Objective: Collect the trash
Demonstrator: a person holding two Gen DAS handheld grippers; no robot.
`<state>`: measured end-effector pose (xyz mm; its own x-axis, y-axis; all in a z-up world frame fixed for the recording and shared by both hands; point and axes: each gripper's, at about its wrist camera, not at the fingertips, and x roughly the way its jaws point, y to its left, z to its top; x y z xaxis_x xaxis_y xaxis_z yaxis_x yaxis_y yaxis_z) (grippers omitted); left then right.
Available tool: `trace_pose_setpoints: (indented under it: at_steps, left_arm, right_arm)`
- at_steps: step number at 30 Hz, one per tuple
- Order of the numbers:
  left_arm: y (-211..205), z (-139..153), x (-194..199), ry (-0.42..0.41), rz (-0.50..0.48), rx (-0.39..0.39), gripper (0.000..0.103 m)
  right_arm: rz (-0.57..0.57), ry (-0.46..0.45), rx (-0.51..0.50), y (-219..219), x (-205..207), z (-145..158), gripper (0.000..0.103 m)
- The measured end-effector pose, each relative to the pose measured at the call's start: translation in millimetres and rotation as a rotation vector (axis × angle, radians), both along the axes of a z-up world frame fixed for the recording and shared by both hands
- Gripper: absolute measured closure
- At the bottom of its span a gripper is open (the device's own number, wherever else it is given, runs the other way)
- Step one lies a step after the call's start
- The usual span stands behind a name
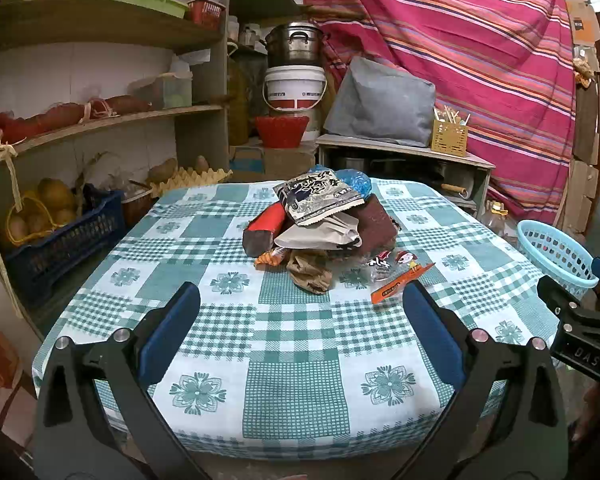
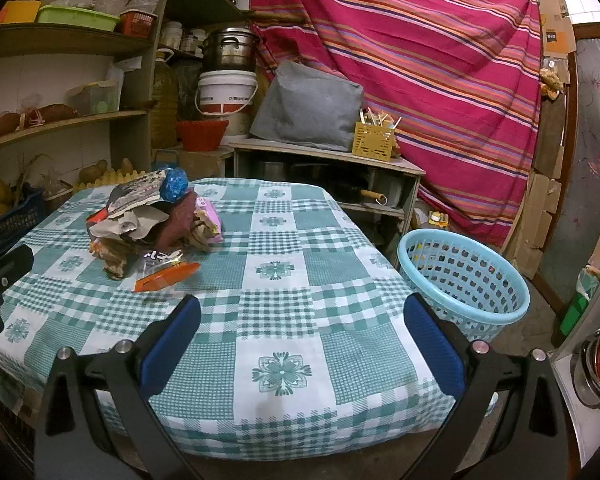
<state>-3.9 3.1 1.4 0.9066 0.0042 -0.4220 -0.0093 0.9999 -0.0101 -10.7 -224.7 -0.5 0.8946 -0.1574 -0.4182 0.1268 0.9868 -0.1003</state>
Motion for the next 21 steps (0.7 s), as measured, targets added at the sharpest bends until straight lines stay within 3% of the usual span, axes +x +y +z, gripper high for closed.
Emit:
trace_pose_setpoints:
  at_steps: [21]
  left_arm:
    - [0.7, -0.2, -0.4, -0.004, -0.001, 0.002, 0.005]
  right_arm:
    - [0.000, 0.015, 0.002, 1.3, 2.9, -2.9, 0.004]
